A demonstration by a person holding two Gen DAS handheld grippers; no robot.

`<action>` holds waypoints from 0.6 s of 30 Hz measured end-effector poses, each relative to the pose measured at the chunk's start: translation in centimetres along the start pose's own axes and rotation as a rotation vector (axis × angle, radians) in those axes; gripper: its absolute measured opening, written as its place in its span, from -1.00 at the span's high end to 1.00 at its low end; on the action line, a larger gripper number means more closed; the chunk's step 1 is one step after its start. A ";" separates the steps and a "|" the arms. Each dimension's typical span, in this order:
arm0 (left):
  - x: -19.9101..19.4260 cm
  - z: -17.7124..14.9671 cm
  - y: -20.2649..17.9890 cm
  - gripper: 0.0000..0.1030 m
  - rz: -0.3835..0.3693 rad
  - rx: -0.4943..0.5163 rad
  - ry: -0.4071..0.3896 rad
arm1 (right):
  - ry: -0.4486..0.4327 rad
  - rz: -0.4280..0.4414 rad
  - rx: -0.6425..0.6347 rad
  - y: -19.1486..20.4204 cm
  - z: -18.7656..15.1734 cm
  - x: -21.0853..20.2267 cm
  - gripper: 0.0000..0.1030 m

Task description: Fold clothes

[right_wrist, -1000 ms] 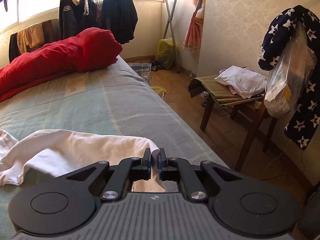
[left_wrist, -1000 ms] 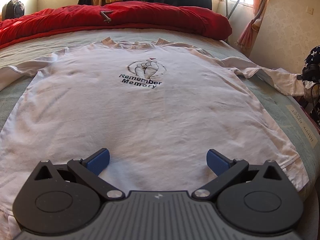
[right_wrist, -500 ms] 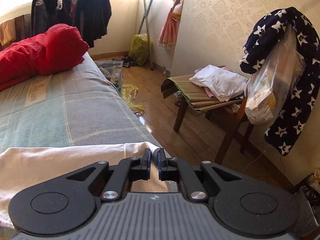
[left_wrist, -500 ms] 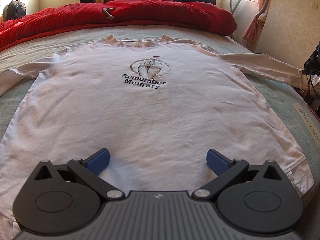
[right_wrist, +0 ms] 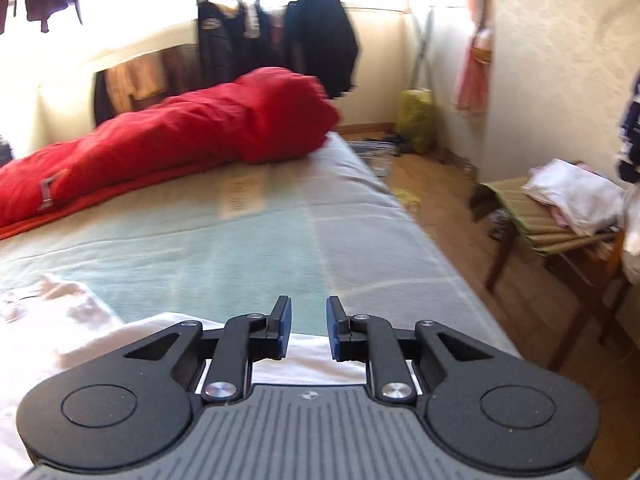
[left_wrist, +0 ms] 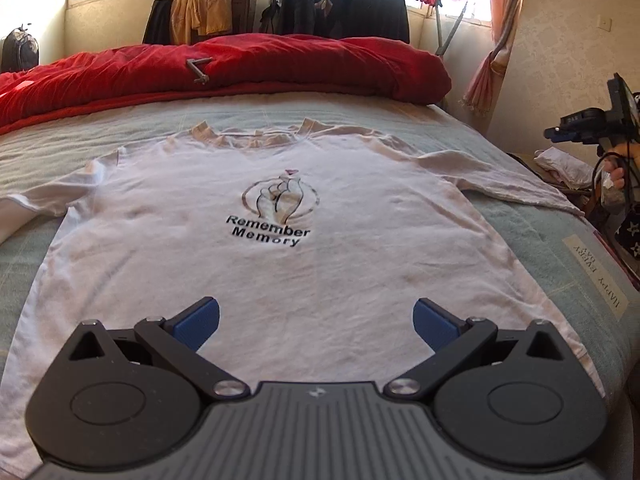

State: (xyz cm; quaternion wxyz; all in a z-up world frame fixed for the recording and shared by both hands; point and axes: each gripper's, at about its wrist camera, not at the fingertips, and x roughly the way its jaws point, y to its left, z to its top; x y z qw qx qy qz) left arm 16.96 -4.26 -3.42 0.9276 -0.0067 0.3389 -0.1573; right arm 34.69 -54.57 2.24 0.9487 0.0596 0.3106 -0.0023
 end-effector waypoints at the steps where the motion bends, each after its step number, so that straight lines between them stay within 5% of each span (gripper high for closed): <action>1: 0.1 0.4 -0.2 -0.99 -0.010 0.011 -0.008 | 0.004 0.053 -0.035 1.9 0.4 0.7 0.58; 5: 0.8 0.9 -0.3 -0.99 -0.048 0.031 -0.014 | 0.033 0.223 -0.177 9.5 1.8 4.1 0.58; 10: 2.3 0.2 0.3 -0.99 -0.053 0.035 0.004 | 0.120 0.303 -0.331 17.7 1.9 10.5 0.58; 18: 3.5 -0.6 1.8 -0.99 -0.046 0.036 0.015 | 0.257 0.291 -0.460 20.2 -0.4 17.2 0.58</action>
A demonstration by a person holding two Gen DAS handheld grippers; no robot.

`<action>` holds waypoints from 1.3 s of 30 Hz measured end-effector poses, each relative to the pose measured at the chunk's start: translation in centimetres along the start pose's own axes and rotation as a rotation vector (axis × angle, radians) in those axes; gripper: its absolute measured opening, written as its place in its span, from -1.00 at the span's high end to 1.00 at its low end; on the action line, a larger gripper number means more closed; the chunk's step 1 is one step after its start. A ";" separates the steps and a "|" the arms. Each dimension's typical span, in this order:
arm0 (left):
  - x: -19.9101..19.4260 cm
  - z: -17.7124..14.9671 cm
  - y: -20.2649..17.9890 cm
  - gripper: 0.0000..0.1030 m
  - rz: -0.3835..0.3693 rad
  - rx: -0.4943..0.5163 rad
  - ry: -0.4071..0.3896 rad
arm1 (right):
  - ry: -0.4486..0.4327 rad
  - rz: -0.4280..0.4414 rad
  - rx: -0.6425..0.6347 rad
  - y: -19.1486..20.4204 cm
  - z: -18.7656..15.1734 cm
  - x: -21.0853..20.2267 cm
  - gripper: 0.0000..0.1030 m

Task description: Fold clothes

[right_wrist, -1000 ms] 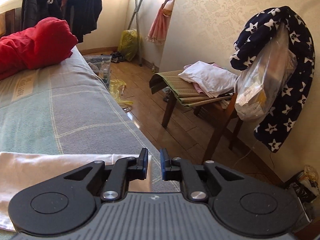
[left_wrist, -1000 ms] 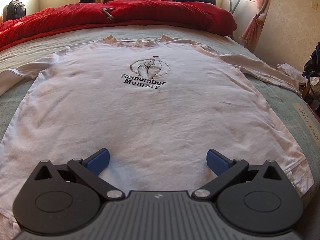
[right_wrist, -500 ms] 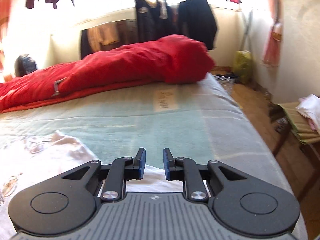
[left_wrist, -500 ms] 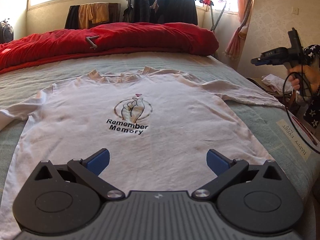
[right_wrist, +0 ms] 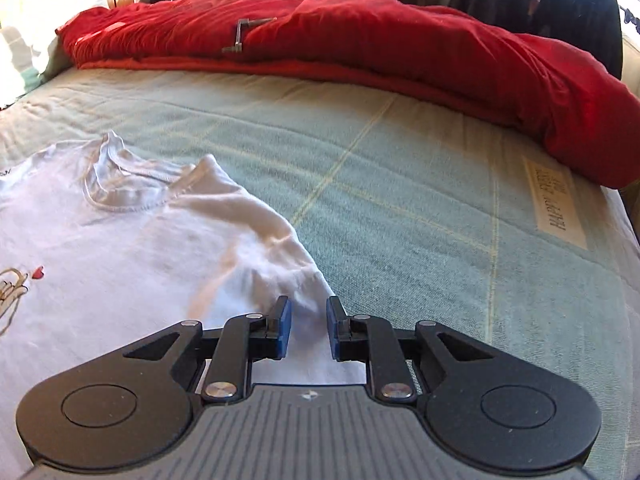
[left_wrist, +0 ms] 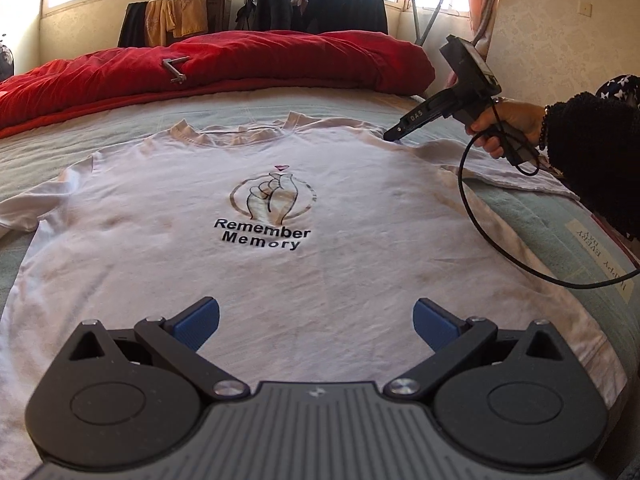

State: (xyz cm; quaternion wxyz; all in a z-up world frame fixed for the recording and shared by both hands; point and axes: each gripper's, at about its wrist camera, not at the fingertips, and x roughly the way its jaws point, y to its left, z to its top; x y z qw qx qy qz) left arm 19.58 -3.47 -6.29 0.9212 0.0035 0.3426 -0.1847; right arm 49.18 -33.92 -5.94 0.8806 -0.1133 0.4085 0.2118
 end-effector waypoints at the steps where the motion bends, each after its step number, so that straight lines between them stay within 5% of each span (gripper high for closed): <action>1: 0.1 -0.1 0.2 -0.99 0.001 -0.005 0.001 | -0.006 0.000 -0.003 0.1 -0.2 0.1 0.61; 3: 0.4 -0.2 0.5 -0.99 0.007 -0.014 0.003 | -0.018 0.001 -0.010 0.2 -0.5 0.2 1.00; 10: 0.3 -0.4 1.1 -0.99 0.027 -0.039 0.004 | -0.092 -0.047 0.029 0.8 1.7 0.5 0.96; 12: 0.1 -0.4 1.1 -0.99 0.027 -0.031 0.000 | -0.079 -0.004 0.038 0.8 1.8 0.1 0.74; 14: 0.0 -0.5 1.2 -0.99 0.028 -0.029 -0.003 | -0.075 0.009 0.031 0.6 1.4 -0.6 0.10; 16: 0.0 -0.6 1.4 -0.99 0.029 -0.036 -0.004 | -0.048 -0.011 0.015 0.2 0.9 -1.0 -0.26; 21: 0.5 -0.8 1.3 -0.99 0.029 -0.040 0.007 | 0.011 -0.012 0.072 -1.7 -0.4 -0.2 -0.25; 24: 0.6 -0.9 1.2 -0.99 0.035 -0.024 0.009 | 0.014 -0.008 0.076 -1.5 -0.9 0.7 -0.08; 26: 0.7 -0.9 1.3 -0.99 0.034 -0.027 0.009 | -0.014 0.006 0.063 -1.0 -0.9 0.4 0.75; 27: 0.7 -0.9 1.3 -0.99 0.033 -0.029 0.008 | -0.024 -0.003 0.054 -0.7 -0.7 0.3 0.92; 39: 0.4 -0.9 1.5 -0.99 0.042 -0.040 0.002 | -0.099 -0.076 0.123 -0.5 1.3 0.5 0.90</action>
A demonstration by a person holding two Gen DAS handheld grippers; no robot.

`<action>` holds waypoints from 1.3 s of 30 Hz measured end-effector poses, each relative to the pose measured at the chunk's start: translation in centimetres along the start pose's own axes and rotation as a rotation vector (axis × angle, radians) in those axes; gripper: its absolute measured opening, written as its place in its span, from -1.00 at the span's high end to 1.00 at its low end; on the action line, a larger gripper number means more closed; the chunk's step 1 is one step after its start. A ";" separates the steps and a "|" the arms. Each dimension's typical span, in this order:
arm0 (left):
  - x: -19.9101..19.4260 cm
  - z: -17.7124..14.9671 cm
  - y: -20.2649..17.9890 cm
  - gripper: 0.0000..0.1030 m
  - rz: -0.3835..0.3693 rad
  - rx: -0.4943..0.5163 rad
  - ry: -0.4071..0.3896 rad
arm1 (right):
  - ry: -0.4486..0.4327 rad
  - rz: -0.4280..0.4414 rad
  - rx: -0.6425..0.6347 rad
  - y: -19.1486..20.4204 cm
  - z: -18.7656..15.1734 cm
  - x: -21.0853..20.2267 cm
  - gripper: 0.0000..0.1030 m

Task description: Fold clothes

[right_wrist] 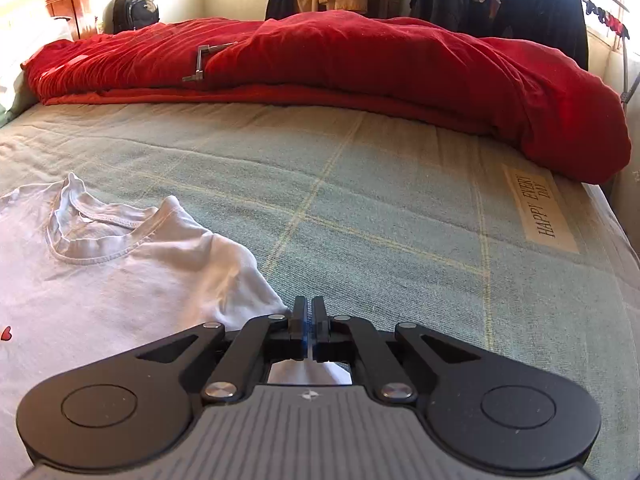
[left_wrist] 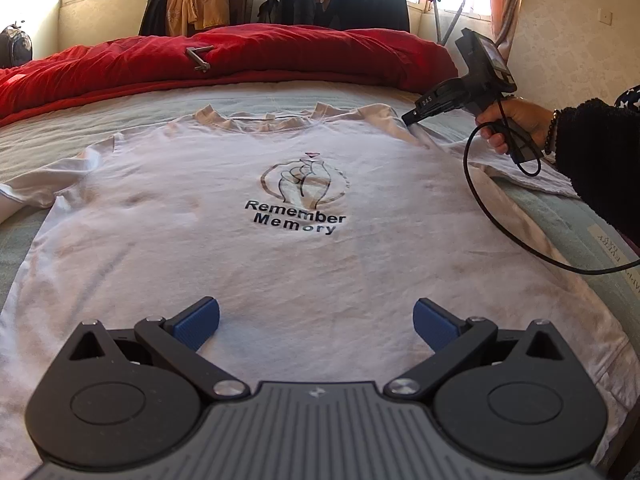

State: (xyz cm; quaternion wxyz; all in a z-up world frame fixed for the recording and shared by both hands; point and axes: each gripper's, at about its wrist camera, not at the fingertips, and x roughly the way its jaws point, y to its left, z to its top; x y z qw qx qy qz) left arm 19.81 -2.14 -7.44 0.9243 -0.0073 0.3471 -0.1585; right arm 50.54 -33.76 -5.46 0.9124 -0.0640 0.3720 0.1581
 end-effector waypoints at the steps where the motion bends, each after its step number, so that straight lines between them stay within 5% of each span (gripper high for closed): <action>1: -0.1 0.0 0.1 -0.99 0.001 -0.003 -0.002 | -0.009 -0.001 0.015 -0.2 0.0 -0.7 0.83; 5: -0.3 0.0 0.5 -0.99 0.002 -0.020 -0.008 | -0.035 -0.005 0.109 -1.2 -0.9 -5.4 0.52; 8: -0.4 -0.2 0.3 -0.99 0.003 -0.018 -0.008 | 0.034 0.014 0.241 -2.4 -2.8 -7.5 0.28; 11: -0.3 -0.3 0.1 -0.99 0.000 -0.014 -0.005 | 0.108 0.023 0.325 -3.0 -4.9 -7.3 0.24; 20: -0.6 -0.2 -0.6 -0.99 0.010 -0.010 0.009 | 0.060 -0.245 0.321 -5.5 -4.2 -1.8 0.12; 22: -1.0 -0.2 -0.8 -0.99 0.005 -0.005 0.000 | 0.023 -0.207 0.379 -6.4 -4.2 -3.5 0.11; 26: -1.5 -0.2 -0.8 -0.99 -0.006 -0.003 -0.010 | -0.043 -0.147 0.440 -7.1 -5.9 -8.7 -0.27; 33: -2.2 -0.4 -2.0 -0.99 -0.028 0.013 -0.008 | -0.022 -0.167 0.528 -9.2 -12.4 -15.4 -0.28; 39: -3.2 -0.7 -2.8 -0.99 -0.027 0.032 0.000 | -0.123 -0.175 0.805 -13.4 -18.7 -20.9 -0.30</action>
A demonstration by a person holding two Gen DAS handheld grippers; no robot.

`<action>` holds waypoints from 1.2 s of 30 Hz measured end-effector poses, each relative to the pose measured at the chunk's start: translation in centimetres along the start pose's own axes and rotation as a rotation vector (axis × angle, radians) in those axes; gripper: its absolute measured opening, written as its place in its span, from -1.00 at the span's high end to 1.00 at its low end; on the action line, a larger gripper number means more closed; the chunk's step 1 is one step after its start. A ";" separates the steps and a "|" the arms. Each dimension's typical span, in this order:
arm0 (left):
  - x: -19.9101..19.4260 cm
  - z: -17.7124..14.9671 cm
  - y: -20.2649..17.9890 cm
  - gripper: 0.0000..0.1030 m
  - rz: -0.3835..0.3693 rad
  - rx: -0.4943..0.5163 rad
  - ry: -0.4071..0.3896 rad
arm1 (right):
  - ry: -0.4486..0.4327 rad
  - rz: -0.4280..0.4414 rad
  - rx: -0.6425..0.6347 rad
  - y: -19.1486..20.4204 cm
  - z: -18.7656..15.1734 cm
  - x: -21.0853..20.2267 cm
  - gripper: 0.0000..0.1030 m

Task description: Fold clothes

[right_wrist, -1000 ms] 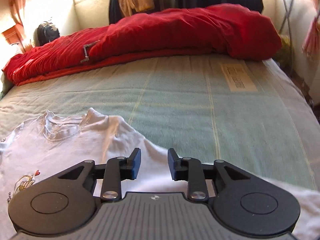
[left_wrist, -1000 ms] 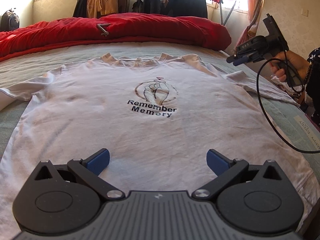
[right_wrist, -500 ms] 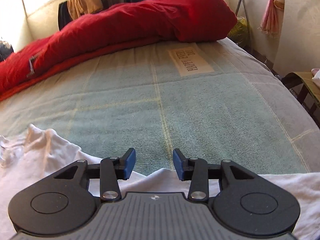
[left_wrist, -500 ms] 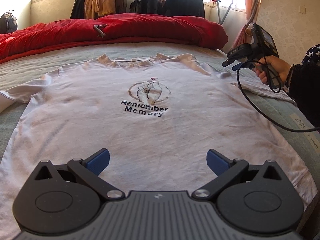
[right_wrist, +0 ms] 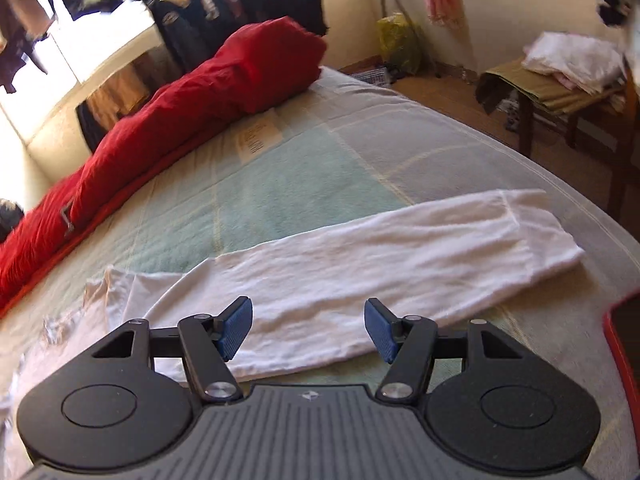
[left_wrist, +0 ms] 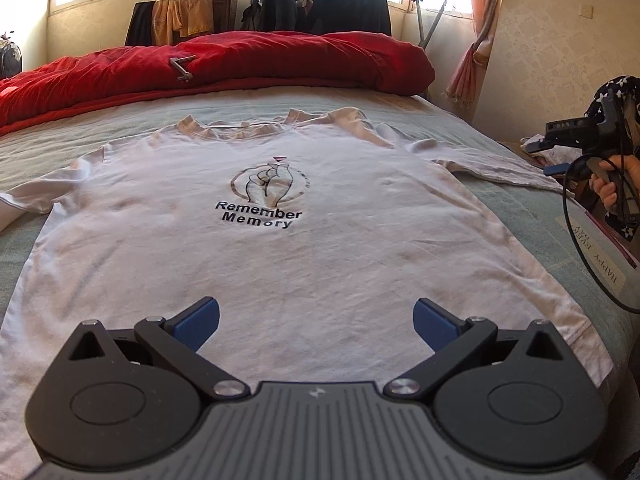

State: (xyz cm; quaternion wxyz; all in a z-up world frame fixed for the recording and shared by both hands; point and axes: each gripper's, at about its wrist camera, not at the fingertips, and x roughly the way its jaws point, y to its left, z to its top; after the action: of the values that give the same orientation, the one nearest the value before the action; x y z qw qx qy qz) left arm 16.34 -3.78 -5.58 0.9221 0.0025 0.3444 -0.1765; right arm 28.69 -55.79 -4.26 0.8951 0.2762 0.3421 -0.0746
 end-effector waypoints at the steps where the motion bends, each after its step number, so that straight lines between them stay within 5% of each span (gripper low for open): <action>1: -0.1 0.0 0.0 -0.99 0.000 -0.002 0.001 | -0.007 0.007 0.057 -1.6 -0.2 -0.4 -0.31; 6: -0.1 -0.1 -0.5 -0.99 0.002 0.002 0.011 | -0.028 0.066 0.299 -8.2 -1.5 0.1 -0.30; 12: 0.0 0.0 -1.5 -0.99 0.005 0.024 0.025 | -0.137 0.107 0.417 -10.4 -1.2 2.9 -0.21; 15: -0.2 0.2 -1.8 -0.99 0.004 0.029 0.022 | -0.168 0.043 0.405 -10.7 -1.1 3.5 0.43; 16: -0.3 0.2 -1.9 -0.99 0.002 0.031 0.021 | -0.173 0.013 0.398 -10.9 -1.2 3.7 0.87; 28: -0.9 0.3 -1.7 -0.99 0.014 0.033 0.012 | -0.201 -0.013 0.331 -10.4 -1.9 -0.9 0.86; 32: -0.9 0.3 -1.9 -0.99 0.007 0.038 0.011 | -0.152 -0.109 0.329 -10.6 -2.1 -0.7 0.62; 36: -1.1 0.3 -2.0 -0.99 -0.002 0.044 0.003 | -0.193 -0.145 0.324 -9.0 -2.6 -2.5 0.52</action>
State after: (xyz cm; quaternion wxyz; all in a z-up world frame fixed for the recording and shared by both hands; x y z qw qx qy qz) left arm 15.08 -5.30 -4.45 0.9211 0.0225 0.3420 -0.1848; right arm 22.44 -62.02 -8.15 0.8598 0.3828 0.2571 -0.2193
